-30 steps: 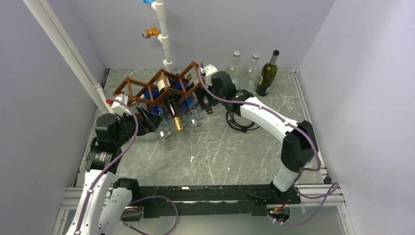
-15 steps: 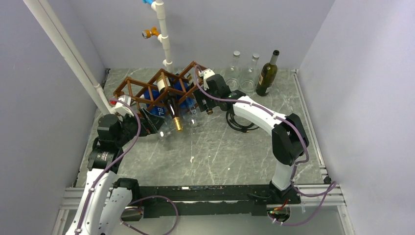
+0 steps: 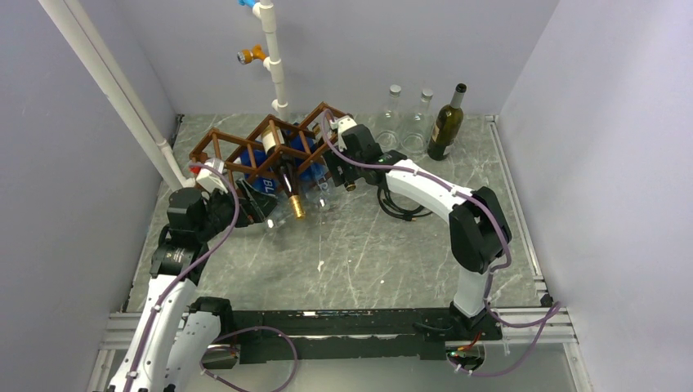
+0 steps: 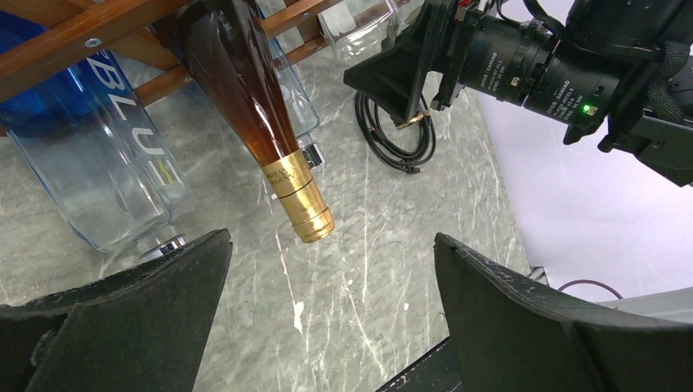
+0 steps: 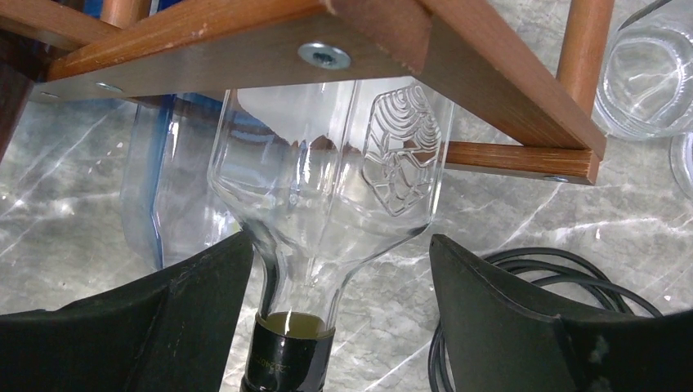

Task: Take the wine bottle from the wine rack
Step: Pick up the wine bottle from the wine rack.

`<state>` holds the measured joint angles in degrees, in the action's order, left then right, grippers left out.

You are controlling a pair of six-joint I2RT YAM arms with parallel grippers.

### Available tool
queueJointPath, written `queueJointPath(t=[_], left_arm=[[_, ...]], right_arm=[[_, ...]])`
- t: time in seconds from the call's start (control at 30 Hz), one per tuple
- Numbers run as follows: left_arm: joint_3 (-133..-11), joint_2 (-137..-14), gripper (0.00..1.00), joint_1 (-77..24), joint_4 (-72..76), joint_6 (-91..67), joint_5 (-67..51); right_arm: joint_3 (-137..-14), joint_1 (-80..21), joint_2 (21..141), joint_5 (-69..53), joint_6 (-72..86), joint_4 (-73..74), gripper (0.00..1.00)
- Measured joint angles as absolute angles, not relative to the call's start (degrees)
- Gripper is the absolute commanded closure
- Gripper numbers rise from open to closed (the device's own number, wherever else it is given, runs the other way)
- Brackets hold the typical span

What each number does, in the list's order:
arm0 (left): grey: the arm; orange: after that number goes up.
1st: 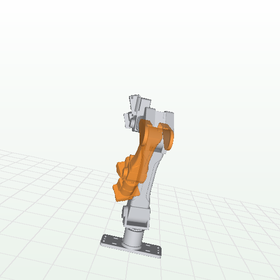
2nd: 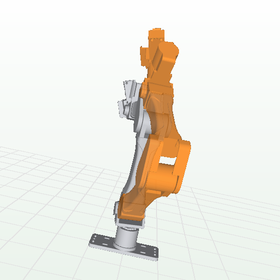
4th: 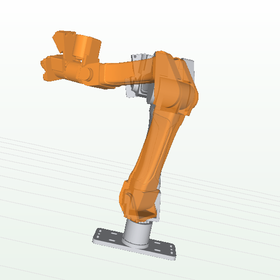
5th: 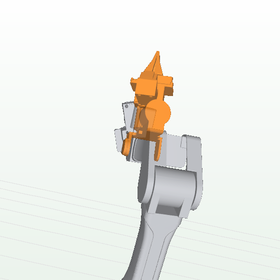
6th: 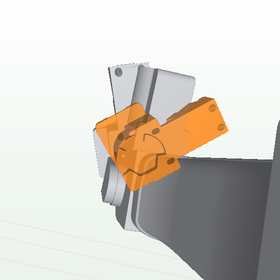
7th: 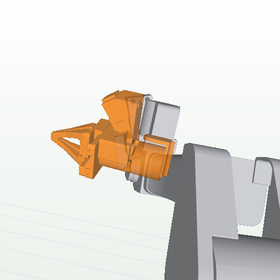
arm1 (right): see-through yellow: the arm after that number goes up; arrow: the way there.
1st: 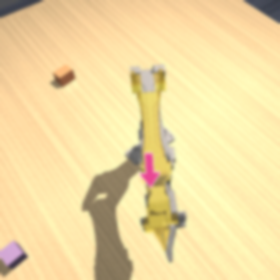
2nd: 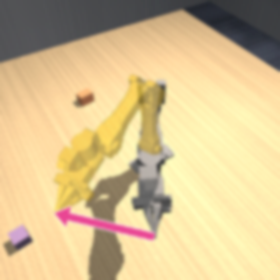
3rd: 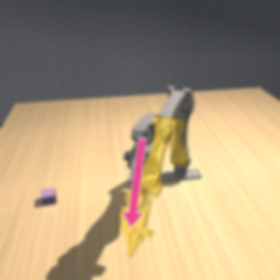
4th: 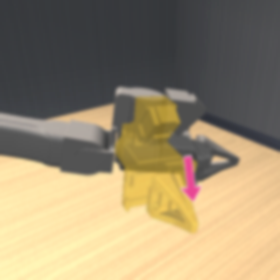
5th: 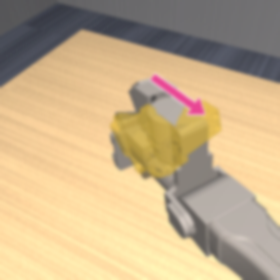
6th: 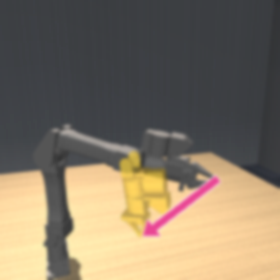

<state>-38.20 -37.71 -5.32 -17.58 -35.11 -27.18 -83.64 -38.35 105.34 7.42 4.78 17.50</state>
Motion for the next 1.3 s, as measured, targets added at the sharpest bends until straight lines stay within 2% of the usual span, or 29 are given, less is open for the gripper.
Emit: queueJointPath(t=[0.3, 0.4, 0.53, 0.9, 1.13, 1.3], left_arm=[[-37.7, -37.6, 0.01, -5.3, -17.2, -34.9, -27.2], [-37.6, -37.3, 0.01, -5.3, -17.2, -34.9, -27.2], [-37.6, -36.9, 0.01, -5.3, -17.2, -34.7, -27.2], [-37.6, -36.1, 0.01, -5.3, -17.4, -34.5, -27.2], [-37.6, -35.8, 0.0, -5.3, -17.5, -34.5, -27.1], [-37.6, -35.4, 0.01, -5.3, -17.5, -34.5, -27.1]], right_arm=[[-83.7, -38.5, 106.2, 7.2, 5.2, 17.5, 0.27], [-83.9, -38.6, 106.2, 7.0, 5.2, 17.5, 0.35], [-84.5, -38.7, 106.4, 6.4, 5.1, 17.9, 0.4], [-84.8, -38.7, 106.8, 6.1, 5.2, 18.2, 0.41], [-85.2, -38.7, 107.3, 6.4, 5.8, 18.4, 0.46], [-85.2, -38.7, 107.3, 6.5, 6.1, 18.4, 0.44]])
